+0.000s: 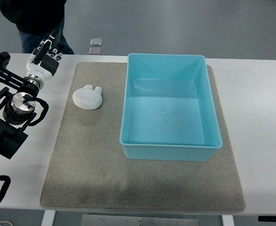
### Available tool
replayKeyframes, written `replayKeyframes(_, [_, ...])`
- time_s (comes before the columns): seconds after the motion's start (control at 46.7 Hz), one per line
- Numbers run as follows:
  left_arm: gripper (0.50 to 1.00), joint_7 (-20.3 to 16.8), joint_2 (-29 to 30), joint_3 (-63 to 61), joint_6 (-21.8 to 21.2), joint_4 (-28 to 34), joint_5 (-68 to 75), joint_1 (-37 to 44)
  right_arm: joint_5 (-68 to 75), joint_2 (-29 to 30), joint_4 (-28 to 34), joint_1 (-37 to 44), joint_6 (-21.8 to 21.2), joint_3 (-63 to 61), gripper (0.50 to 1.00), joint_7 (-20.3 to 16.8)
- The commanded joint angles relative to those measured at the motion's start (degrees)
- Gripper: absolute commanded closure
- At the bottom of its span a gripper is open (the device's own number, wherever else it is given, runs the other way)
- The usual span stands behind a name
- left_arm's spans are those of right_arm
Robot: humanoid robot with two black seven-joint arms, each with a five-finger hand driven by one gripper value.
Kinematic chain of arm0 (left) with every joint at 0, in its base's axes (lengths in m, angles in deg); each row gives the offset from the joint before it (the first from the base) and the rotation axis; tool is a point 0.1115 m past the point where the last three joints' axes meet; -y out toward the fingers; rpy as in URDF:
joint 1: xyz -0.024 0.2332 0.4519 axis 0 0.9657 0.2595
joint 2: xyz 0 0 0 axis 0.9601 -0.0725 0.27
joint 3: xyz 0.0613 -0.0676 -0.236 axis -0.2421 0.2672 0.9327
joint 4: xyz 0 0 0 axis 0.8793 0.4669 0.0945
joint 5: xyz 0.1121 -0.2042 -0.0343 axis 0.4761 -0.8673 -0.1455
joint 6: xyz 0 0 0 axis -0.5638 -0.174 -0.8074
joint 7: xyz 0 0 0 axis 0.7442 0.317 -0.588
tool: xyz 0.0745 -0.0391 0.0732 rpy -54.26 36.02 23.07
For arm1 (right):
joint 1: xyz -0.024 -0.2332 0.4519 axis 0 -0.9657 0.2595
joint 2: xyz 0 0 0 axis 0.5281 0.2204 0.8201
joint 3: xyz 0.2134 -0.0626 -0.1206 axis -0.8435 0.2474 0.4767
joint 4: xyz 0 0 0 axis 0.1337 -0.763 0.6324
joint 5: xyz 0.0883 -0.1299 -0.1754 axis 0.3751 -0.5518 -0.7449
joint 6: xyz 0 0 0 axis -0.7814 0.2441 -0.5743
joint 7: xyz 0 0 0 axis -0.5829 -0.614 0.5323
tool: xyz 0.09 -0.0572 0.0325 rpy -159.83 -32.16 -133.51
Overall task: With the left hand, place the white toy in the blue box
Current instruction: 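Raise the left hand and extend it toward the white bunny toy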
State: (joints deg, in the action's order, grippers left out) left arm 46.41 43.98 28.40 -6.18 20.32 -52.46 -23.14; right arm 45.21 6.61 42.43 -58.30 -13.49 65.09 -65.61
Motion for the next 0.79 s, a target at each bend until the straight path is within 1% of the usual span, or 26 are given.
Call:
replayKeyframes(0.0, [0.506,0.0,0.0,0.0,0.0,-0.1,0.0,0.0,0.0,0.0,0.0,0.0,0.0,0.0,0.564,0.0])
replayKeyframes(0.493, [0.506,0.0,0.2,0.0,-0.1,0.4,-0.1,-0.4,0.0,0.0,0.0,0.0,0.0,0.0,0.564,0.0])
replayKeyframes(0.771, [0.506,0.0,2.2,0.0,0.6,0.1,0.0,-0.5,0.0,0.0,0.0,0.0,0.0,0.0,0.564,0.0])
